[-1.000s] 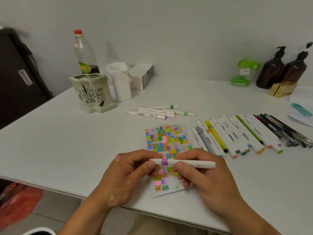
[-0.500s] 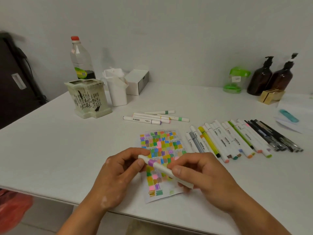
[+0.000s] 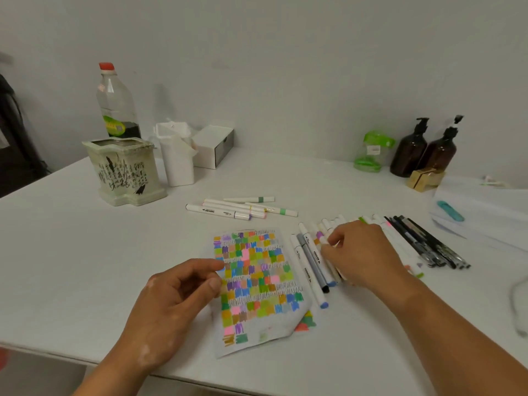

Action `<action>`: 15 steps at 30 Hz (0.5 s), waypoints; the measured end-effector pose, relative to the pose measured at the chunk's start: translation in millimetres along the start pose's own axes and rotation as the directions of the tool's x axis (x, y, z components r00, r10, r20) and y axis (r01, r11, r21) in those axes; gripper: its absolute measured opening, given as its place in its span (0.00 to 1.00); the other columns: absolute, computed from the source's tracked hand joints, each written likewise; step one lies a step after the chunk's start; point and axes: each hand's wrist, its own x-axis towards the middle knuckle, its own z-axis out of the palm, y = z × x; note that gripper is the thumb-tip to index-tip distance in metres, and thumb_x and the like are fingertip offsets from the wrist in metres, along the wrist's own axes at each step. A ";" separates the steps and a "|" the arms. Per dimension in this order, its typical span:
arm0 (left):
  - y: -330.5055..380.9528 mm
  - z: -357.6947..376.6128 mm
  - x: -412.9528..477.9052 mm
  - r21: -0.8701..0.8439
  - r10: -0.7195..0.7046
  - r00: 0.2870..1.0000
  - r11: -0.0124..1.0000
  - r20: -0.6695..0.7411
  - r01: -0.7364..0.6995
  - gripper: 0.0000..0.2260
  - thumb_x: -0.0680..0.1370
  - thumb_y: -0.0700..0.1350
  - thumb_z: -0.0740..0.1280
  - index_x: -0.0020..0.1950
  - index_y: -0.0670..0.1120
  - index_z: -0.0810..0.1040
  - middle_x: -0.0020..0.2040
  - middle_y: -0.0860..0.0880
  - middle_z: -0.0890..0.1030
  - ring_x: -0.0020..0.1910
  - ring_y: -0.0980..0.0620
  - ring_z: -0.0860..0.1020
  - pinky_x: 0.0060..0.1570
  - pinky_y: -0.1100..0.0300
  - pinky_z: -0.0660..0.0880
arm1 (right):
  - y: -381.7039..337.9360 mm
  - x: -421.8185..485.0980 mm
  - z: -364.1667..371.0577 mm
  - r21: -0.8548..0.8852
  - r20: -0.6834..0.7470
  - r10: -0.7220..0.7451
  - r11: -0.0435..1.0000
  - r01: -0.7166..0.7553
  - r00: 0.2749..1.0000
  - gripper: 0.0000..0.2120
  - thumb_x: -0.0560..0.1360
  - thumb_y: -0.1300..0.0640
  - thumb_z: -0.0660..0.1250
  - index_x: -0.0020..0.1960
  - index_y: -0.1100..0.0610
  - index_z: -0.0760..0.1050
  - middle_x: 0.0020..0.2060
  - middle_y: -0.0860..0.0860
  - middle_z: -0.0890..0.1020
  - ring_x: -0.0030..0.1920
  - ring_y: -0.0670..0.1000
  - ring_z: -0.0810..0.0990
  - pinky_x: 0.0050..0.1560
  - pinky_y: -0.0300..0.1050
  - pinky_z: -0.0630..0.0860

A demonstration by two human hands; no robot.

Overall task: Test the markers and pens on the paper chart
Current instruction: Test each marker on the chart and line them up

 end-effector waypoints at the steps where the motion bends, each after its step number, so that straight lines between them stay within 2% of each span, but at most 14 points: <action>1: 0.5 0.4 0.2 0.000 -0.006 1.000 1.000 -0.003 0.006 0.09 0.72 0.50 0.70 0.50 0.53 0.85 0.45 0.53 0.86 0.48 0.59 0.83 0.35 0.71 0.77 | 6.1 5.2 3.5 -0.034 0.006 0.012 0.999 -0.012 1.000 0.12 0.74 0.49 0.71 0.45 0.58 0.85 0.35 0.55 0.85 0.36 0.55 0.84 0.37 0.50 0.82; 4: 1.0 0.7 2.0 0.008 -0.024 0.999 1.000 -0.020 0.024 0.09 0.72 0.51 0.70 0.50 0.54 0.85 0.45 0.53 0.86 0.48 0.60 0.83 0.34 0.71 0.77 | 14.6 10.4 12.7 -0.120 0.010 0.012 0.993 -0.010 1.000 0.14 0.74 0.47 0.70 0.44 0.58 0.85 0.35 0.54 0.86 0.35 0.54 0.84 0.37 0.50 0.82; 8: 1.7 1.0 5.1 0.020 -0.045 0.997 0.999 -0.055 0.046 0.10 0.71 0.53 0.69 0.50 0.54 0.84 0.45 0.57 0.85 0.47 0.61 0.83 0.34 0.73 0.76 | 7.5 19.8 8.1 -0.132 -0.106 -0.040 0.991 0.026 0.994 0.09 0.74 0.42 0.70 0.45 0.47 0.81 0.38 0.45 0.83 0.37 0.49 0.80 0.37 0.43 0.78; 11: 0.9 1.3 5.8 0.044 -0.058 0.995 0.997 -0.081 0.062 0.12 0.70 0.56 0.68 0.50 0.54 0.83 0.44 0.58 0.85 0.45 0.61 0.82 0.34 0.73 0.75 | -21.3 33.9 11.9 -0.079 -0.097 -0.176 0.983 0.169 0.980 0.05 0.76 0.49 0.68 0.45 0.46 0.82 0.39 0.45 0.83 0.39 0.49 0.79 0.37 0.42 0.75; 13: 0.5 1.0 6.2 0.055 -0.065 0.994 0.996 -0.088 0.069 0.11 0.70 0.56 0.68 0.50 0.54 0.83 0.43 0.59 0.85 0.45 0.61 0.82 0.33 0.73 0.75 | -41.0 51.3 21.0 -0.109 -0.033 -0.244 0.965 0.240 0.969 0.07 0.78 0.54 0.66 0.47 0.50 0.83 0.41 0.49 0.84 0.40 0.51 0.81 0.38 0.43 0.77; 15: 0.6 1.1 6.0 0.056 -0.071 0.994 0.996 -0.088 0.076 0.11 0.70 0.56 0.68 0.49 0.55 0.83 0.44 0.59 0.85 0.44 0.61 0.82 0.33 0.73 0.75 | -51.9 74.0 31.6 -0.174 0.042 -0.280 0.943 0.283 0.959 0.09 0.78 0.59 0.65 0.53 0.56 0.83 0.47 0.53 0.84 0.45 0.54 0.82 0.45 0.49 0.81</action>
